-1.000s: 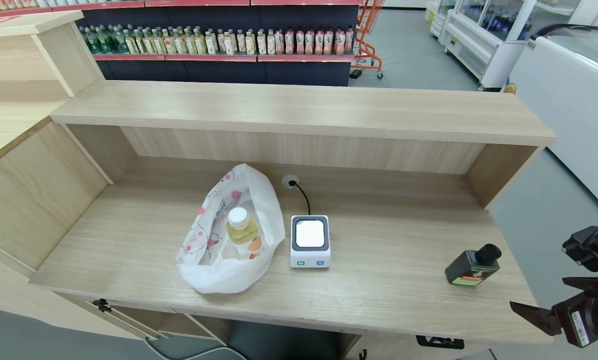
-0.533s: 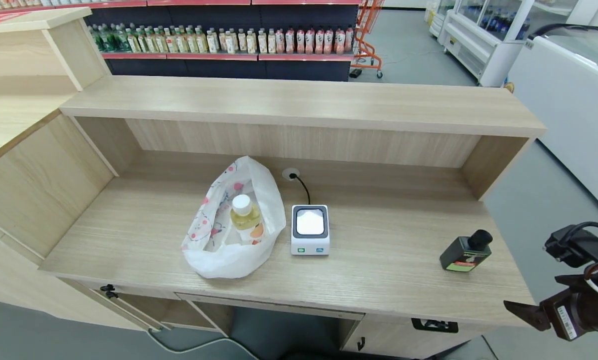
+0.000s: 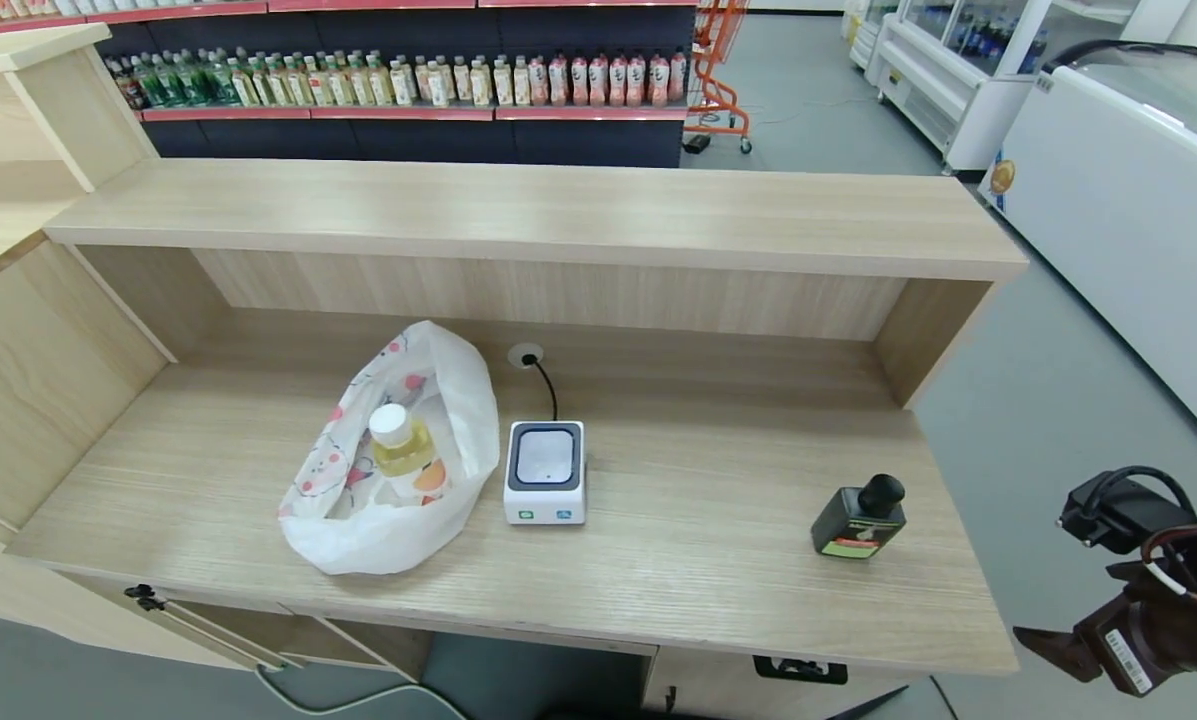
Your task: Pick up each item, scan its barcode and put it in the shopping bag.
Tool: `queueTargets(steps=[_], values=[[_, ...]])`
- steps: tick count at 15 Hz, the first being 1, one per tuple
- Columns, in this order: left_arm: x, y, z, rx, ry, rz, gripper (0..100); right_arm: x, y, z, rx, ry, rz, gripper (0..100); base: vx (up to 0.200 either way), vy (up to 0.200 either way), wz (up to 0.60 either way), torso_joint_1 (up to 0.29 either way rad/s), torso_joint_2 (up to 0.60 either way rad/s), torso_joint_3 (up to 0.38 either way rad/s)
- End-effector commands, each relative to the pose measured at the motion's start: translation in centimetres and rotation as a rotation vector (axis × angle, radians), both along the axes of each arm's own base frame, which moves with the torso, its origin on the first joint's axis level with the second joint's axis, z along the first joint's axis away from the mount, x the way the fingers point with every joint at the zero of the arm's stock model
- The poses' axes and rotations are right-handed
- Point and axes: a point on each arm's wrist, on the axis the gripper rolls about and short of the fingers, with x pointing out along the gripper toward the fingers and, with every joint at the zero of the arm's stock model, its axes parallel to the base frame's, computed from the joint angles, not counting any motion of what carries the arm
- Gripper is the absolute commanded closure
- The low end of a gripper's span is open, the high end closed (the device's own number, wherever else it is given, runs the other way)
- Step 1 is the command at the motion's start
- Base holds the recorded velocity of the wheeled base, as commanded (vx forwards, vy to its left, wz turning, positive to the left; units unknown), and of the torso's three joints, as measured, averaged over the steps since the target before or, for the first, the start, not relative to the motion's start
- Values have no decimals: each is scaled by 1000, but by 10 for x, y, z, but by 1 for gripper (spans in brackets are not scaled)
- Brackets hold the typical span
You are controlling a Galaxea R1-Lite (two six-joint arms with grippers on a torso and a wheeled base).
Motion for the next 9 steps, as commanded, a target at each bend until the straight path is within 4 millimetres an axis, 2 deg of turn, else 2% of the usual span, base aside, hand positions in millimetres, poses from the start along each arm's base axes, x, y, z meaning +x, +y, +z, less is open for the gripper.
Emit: queueTargets(steps=[1,6,9], values=[[0,0,0,-2,1,-1,0,12,0,-5,-14,31,21,0,0,0,0,0,0,0],[0,0,0,-2,-1,-1,0,62,9,-9,-2,-18,111,0,0,0,0,0,0,0],[0,0,0,-2,-1,-1,0,90,21,-22,5,-30,194,0,0,0,0,0,0,0]])
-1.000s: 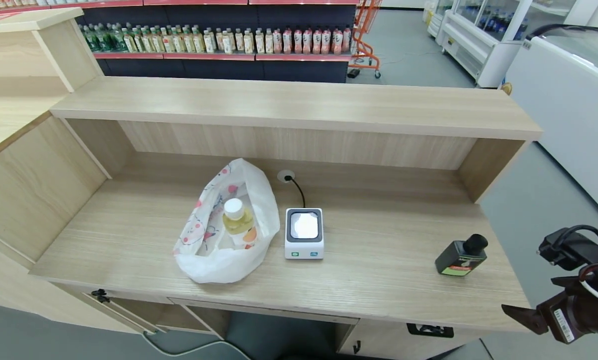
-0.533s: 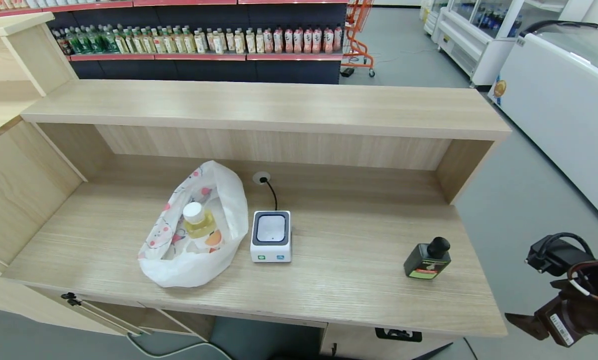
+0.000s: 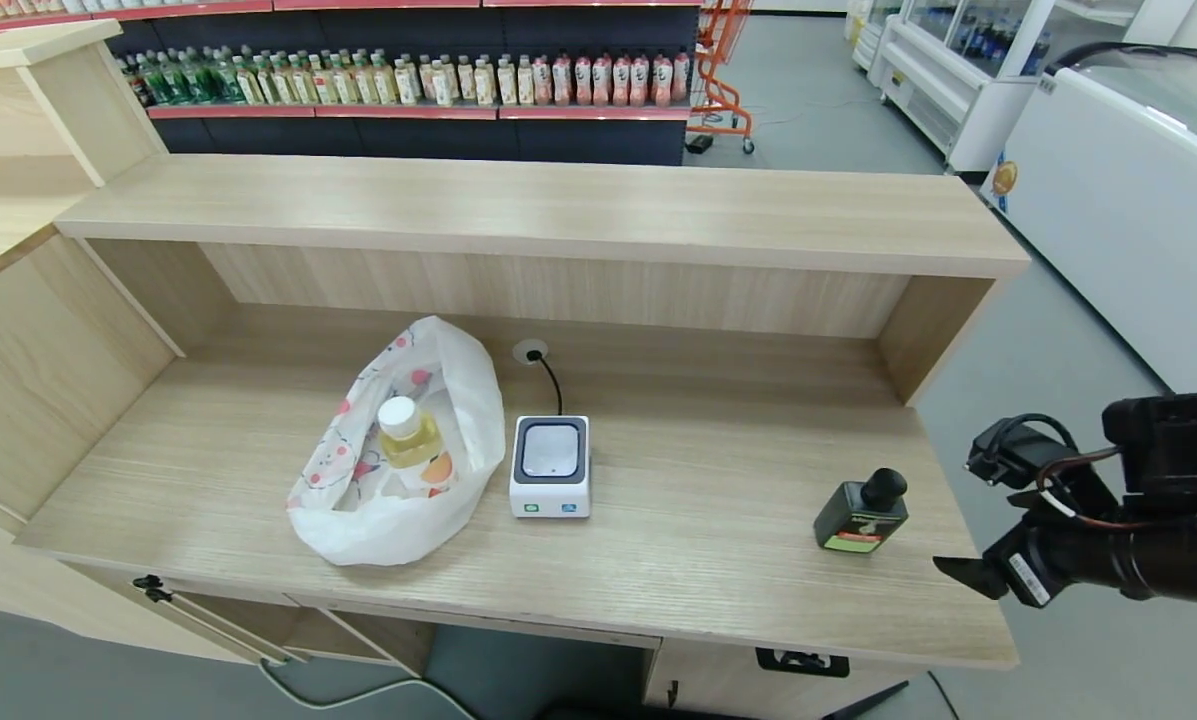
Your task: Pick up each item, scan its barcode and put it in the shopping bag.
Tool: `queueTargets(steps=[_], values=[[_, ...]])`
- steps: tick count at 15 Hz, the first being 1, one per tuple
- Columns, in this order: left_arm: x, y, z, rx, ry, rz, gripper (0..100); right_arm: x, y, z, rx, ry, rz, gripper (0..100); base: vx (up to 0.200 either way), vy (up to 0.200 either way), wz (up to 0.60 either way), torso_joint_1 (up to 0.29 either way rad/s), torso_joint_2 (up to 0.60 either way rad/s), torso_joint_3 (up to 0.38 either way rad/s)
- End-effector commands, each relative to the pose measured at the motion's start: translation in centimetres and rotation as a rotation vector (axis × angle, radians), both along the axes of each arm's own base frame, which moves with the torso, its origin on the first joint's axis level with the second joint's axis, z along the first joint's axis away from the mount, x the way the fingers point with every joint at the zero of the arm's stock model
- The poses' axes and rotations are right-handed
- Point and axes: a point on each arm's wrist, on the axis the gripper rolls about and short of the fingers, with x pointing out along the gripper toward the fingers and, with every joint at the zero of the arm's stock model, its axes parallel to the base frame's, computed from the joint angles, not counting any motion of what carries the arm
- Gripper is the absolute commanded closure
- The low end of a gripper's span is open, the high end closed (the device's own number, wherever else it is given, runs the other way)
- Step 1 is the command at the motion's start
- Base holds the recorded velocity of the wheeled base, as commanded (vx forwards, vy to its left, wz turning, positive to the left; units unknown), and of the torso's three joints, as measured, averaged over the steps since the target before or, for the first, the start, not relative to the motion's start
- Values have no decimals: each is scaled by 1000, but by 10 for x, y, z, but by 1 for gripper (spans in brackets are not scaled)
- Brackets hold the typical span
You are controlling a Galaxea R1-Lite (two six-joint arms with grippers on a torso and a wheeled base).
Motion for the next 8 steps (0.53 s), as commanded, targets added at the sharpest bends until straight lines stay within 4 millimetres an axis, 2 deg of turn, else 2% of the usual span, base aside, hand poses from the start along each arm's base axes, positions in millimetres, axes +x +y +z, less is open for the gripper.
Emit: queueTargets(steps=[1,5,8], values=[[0,0,0,0,1,0,0,24,13,-24,14,44,68,0,0,0,0,0,0,0],[0,0,0,0,1,0,0,52,31,-52,97,-25,211,0,0,0,0,0,0,0],[0,0,0,0,1,0,0,67,43,-63,110,-86,268,0,0,0,0,0,0,0]])
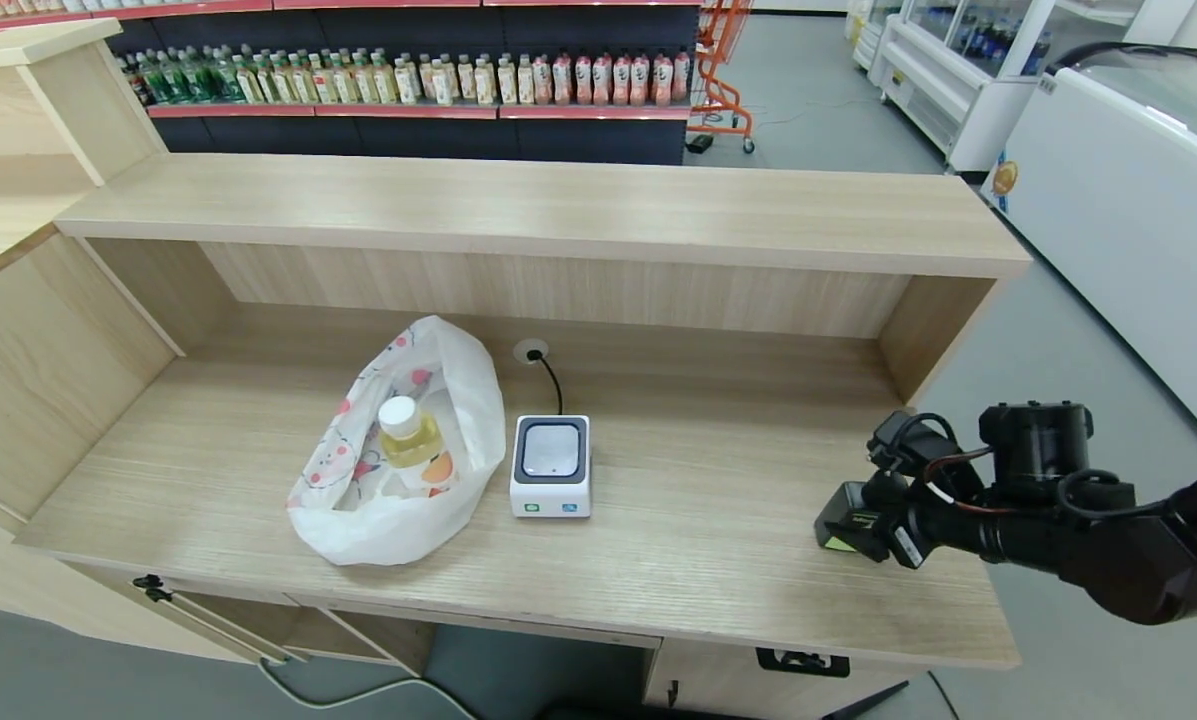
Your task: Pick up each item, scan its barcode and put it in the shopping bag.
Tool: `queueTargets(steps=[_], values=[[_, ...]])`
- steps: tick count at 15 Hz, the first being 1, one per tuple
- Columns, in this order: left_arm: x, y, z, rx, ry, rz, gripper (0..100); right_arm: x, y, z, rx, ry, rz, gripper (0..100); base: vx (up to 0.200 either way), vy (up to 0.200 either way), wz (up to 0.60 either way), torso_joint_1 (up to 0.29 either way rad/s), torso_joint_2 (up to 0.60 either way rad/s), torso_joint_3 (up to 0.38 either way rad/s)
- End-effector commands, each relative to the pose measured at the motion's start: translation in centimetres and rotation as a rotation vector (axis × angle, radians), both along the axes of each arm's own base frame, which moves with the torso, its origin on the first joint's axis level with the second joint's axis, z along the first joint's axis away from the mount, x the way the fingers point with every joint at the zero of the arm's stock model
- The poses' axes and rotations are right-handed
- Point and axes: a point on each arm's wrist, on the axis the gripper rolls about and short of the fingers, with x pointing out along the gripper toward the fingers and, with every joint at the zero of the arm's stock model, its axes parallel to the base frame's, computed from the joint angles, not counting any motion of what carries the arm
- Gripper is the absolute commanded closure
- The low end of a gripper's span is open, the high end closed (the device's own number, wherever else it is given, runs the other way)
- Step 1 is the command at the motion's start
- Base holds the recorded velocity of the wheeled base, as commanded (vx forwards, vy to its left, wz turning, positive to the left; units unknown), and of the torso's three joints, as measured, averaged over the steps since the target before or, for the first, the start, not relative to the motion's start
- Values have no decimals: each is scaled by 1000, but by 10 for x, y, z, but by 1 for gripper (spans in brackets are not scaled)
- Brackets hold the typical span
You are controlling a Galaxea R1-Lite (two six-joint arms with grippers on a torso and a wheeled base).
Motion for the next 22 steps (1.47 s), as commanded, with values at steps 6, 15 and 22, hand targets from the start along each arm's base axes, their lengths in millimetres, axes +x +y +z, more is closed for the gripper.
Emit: queueTargets(steps=[6,15,22], values=[[0,0,0,0,1,0,0,18,16,-18,0,28,47,0,0,0,0,0,0,0],[0,0,0,0,-1,0,0,17,24,-3,10,-23,75,100,0,0,0,0,0,0],[0,0,0,0,1,0,0,-62,26,52,-502,-497,546,100,0,0,0,0,0,0]])
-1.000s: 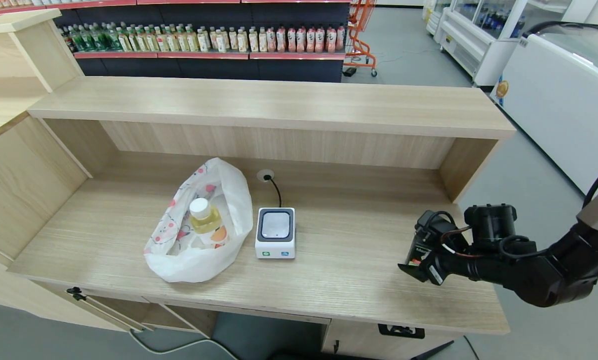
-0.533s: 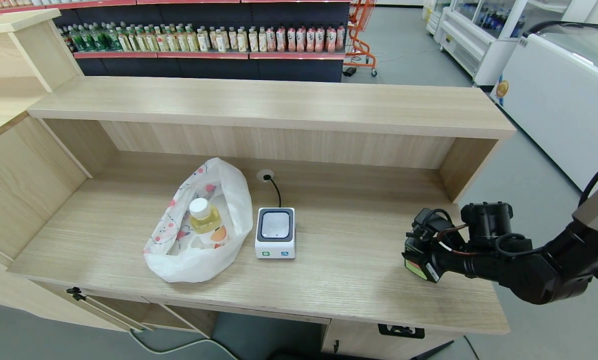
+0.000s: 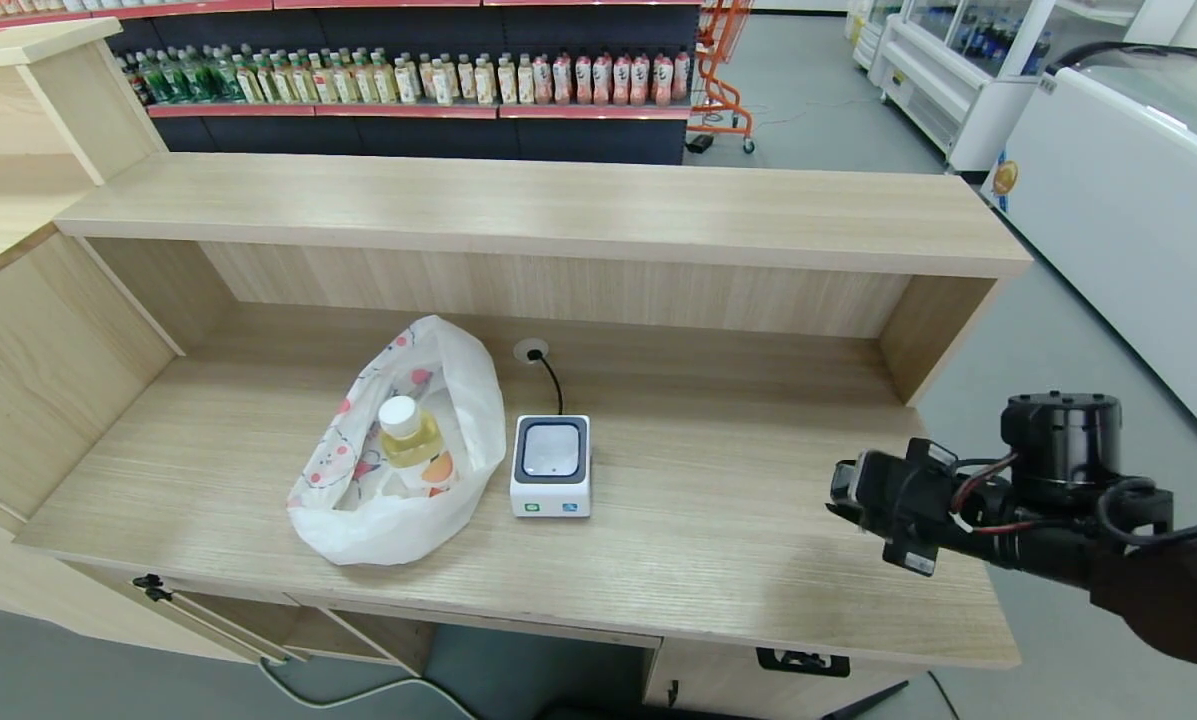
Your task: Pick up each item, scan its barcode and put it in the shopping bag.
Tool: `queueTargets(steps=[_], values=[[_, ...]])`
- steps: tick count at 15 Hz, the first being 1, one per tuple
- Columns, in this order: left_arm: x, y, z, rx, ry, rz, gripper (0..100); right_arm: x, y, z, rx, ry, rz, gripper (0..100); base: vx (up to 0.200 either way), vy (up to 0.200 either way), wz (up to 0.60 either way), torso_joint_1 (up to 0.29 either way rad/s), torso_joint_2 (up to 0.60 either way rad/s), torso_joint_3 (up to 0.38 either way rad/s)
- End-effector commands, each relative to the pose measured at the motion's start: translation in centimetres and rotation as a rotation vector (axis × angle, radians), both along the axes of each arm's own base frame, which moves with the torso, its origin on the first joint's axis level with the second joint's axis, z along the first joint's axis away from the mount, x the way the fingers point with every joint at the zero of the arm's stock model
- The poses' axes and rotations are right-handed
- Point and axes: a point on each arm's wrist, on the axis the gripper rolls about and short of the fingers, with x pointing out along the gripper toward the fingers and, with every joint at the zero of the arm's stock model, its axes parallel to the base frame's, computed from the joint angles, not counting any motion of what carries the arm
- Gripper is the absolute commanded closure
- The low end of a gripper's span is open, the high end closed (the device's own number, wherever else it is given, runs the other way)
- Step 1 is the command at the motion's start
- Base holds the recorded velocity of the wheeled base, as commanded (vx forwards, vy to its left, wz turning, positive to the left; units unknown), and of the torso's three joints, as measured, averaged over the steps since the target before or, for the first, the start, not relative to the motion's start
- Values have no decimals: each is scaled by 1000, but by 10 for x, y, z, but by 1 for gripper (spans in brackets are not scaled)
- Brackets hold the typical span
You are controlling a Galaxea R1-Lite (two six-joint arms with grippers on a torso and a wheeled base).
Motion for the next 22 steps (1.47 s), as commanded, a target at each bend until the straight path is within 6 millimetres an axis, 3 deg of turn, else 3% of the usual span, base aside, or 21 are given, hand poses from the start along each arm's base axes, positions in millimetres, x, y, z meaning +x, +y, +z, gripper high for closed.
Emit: queueTargets(steps=[1,3,4,7,10,22], values=[[0,0,0,0,1,0,0,-26,12,20,-174,-240,279,100,0,0,0,0,0,0],[0,0,0,0,-1,0,0,-30,42,11,-284,-357,516,100,0,0,0,0,0,0],[0,0,0,0,1,0,0,-35,69,7,-350,-470,651,100,0,0,0,0,0,0],[0,0,0,0,1,0,0,-40,110,2,-421,-746,792,100,0,0,0,0,0,0],[0,0,0,0,-1,0,0,-50,139,-5,-419,-922,893,100,0,0,0,0,0,0],[0,0,0,0,1,0,0,-48,139,14,-511,-1301,914,100,0,0,0,0,0,0]])
